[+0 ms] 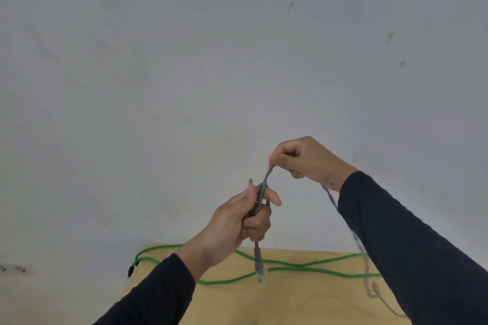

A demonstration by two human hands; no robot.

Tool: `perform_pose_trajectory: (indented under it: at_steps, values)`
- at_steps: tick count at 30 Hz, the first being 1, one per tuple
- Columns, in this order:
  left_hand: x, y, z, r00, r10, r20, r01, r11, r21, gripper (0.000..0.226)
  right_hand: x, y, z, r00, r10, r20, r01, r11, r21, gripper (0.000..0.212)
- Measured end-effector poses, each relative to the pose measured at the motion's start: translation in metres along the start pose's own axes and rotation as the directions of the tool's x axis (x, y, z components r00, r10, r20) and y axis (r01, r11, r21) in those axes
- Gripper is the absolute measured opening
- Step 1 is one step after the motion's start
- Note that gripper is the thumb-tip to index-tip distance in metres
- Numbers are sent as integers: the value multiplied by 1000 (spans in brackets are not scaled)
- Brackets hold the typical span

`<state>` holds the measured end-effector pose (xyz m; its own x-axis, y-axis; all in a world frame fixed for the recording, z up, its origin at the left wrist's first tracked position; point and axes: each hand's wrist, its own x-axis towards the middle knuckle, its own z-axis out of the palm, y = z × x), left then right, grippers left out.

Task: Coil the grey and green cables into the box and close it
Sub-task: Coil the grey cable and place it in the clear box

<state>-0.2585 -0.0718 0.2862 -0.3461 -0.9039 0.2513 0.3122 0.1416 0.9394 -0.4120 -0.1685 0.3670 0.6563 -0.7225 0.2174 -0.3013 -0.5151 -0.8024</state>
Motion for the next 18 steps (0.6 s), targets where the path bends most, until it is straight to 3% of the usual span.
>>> perform_pose_trajectory:
  at_steps: [2, 4, 6, 8, 10, 13, 15, 18]
  values:
    - [6, 10, 1, 998, 65, 11, -64, 993, -102, 50, 1, 14, 11, 995, 7, -104, 10, 987, 158, 26]
    - [15, 21, -2, 986, 161, -52, -168, 968, -187, 49, 3, 25, 31, 981, 37, -189, -1, 982, 189, 27]
    - [25, 35, -8, 956, 224, -187, -271, 920, -282, 44, -1, 33, 53, 982, 62, -180, -40, 991, 127, 25]
    - [34, 47, -19, 907, 263, -329, -363, 884, -296, 38, -9, 39, 75, 995, 61, -76, -63, 997, -33, 25]
    - [40, 53, -35, 853, 280, -440, -393, 900, -189, 34, -19, 41, 91, 997, 67, 45, -59, 985, -162, 28]
    - [40, 45, -60, 812, 297, -502, -224, 954, 202, 35, -24, 28, 92, 985, 52, 165, -5, 963, -270, 26]
    - [33, 29, -66, 843, 276, -462, -74, 910, 408, 35, -19, 13, 78, 984, 1, 176, 62, 933, -353, 22]
    - [15, 4, -55, 933, 140, -331, 50, 862, 504, 40, -8, -7, 46, 991, -33, 132, 87, 898, -431, 17]
